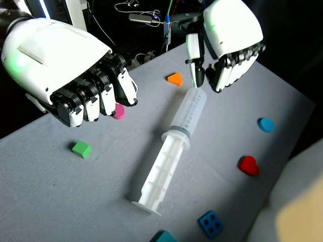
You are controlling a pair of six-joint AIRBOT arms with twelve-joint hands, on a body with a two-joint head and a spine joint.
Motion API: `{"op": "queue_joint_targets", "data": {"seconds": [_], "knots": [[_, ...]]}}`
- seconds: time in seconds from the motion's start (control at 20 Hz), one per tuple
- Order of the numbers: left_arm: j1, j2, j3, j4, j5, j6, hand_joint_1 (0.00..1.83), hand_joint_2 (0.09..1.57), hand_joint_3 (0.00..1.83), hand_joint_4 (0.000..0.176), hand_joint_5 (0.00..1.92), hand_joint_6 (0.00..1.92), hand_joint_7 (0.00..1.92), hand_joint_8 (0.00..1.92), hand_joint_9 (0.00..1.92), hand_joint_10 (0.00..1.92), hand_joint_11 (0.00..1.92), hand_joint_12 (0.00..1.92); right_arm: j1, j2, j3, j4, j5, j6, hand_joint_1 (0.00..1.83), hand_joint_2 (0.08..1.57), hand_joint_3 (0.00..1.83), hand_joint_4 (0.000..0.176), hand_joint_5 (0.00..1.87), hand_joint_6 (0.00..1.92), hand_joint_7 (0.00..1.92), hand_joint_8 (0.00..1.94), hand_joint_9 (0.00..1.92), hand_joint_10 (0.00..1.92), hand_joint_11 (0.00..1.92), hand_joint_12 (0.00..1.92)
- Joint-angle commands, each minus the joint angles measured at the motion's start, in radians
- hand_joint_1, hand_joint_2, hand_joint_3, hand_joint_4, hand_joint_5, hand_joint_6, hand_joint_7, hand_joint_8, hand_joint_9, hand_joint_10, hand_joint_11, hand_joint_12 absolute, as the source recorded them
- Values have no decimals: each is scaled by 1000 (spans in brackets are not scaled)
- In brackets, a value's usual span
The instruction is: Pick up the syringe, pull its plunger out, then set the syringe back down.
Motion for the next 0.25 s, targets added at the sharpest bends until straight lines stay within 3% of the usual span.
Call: {"op": "queue_joint_targets", "data": {"seconds": [0.0, 0.05, 0.1, 0.15, 0.2], "knots": [[-19, 4, -10, 65, 1, 4, 712, 1253, 0, 176, 940, 1921, 1009, 1921, 1009, 1921, 1154, 1921, 18, 3, -2, -70, 49, -31, 763, 1386, 0, 0, 916, 1921, 1147, 1941, 1363, 1921, 1535, 1921], [-23, 4, -16, 63, 3, 4, 837, 1251, 0, 167, 945, 1921, 974, 1921, 995, 1921, 1140, 1921, 21, 4, -4, -61, 41, -78, 804, 1364, 0, 0, 666, 1894, 1006, 1941, 1296, 1921, 1464, 1921], [-27, 5, -21, 62, 5, 4, 915, 1211, 0, 0, 968, 1819, 945, 1921, 999, 1921, 1127, 1921, 27, 10, -4, -60, 14, -79, 950, 1353, 3, 0, 595, 1662, 860, 1941, 1184, 1921, 1408, 1921], [-31, 5, -24, 62, 5, 4, 941, 1172, 0, 0, 710, 411, 837, 1345, 796, 1673, 747, 1899, 34, 19, -2, -60, -21, -77, 1019, 1316, 0, 0, 631, 1516, 724, 1664, 959, 1921, 1178, 1921], [-32, 5, -29, 61, 5, 5, 941, 1172, 0, 0, 710, 411, 837, 1345, 796, 1673, 747, 1899, 39, 32, 5, -60, -66, -77, 1019, 1316, 0, 0, 631, 1516, 724, 1664, 959, 1921, 1178, 1921]]}}
